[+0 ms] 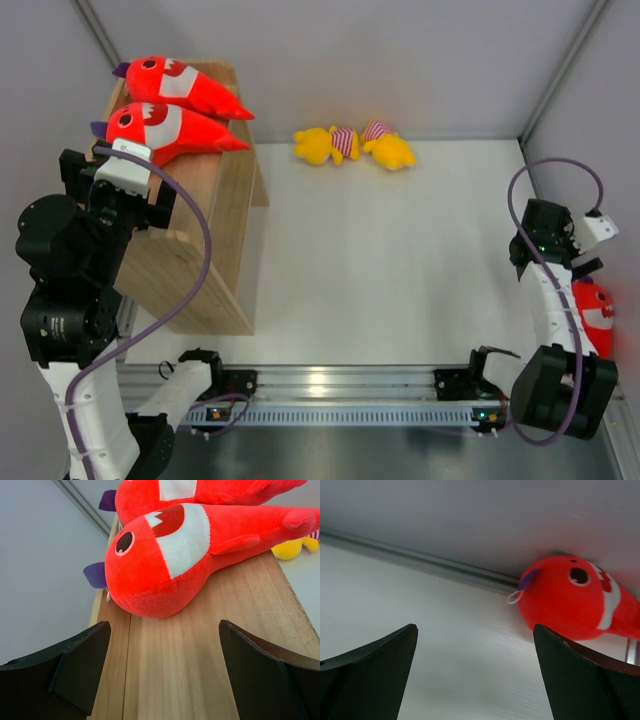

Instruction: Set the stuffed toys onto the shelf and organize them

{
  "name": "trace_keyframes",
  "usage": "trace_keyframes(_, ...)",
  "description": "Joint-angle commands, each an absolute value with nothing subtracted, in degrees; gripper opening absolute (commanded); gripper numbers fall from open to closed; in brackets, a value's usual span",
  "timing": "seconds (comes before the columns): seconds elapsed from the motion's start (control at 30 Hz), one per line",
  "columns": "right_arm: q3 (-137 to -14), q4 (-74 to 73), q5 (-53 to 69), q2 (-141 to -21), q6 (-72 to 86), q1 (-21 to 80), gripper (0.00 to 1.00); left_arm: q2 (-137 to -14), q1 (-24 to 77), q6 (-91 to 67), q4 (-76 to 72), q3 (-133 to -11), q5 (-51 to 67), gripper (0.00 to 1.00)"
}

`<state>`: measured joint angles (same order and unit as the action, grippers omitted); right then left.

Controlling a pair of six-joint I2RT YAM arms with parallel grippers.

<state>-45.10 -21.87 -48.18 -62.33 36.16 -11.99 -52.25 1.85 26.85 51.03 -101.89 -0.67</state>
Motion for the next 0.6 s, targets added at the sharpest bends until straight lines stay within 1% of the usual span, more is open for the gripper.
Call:
trace_keyframes(0.0, -44.48, -26.70, -61.31, -60.29, 51.05, -15.11, 0.99, -52.38, 2.72, 25.93, 50.80, -103.54, -0.26, 0.96)
trace_keyframes(0.07, -42.90, -26.54, -63.89, -60.38, 53.87, -16.51, 0.99, -52.29, 2.99, 25.84, 51.06, -103.97, 1.56, 0.96)
trace_keyframes(0.23, -40.52, -26.36, -60.73, -64.42, 55.63, -23.46, 0.99, -52.56, 3.43, 26.01, 51.85, -104.85, 1.93, 0.96)
trace_keyframes(0.43, -41.49, -27.69, -64.77, -68.99, 57.66, -24.70, 1.00, -52.91, 4.13, 26.37, 52.38, -105.47, 2.29, 0.96)
trace_keyframes(0.5, -40.70, -25.84, -64.34, -71.36, 58.70, -24.96, 0.99, -53.00, 4.39, 26.37, 52.47, -105.64, 2.29, 0.96)
trace_keyframes(0.57, -43.49, -29.43, -62.50, -74.07, 61.16, -26.98, 1.00, -53.00, 4.48, 26.37, 52.73, -105.82, 2.37, 0.96)
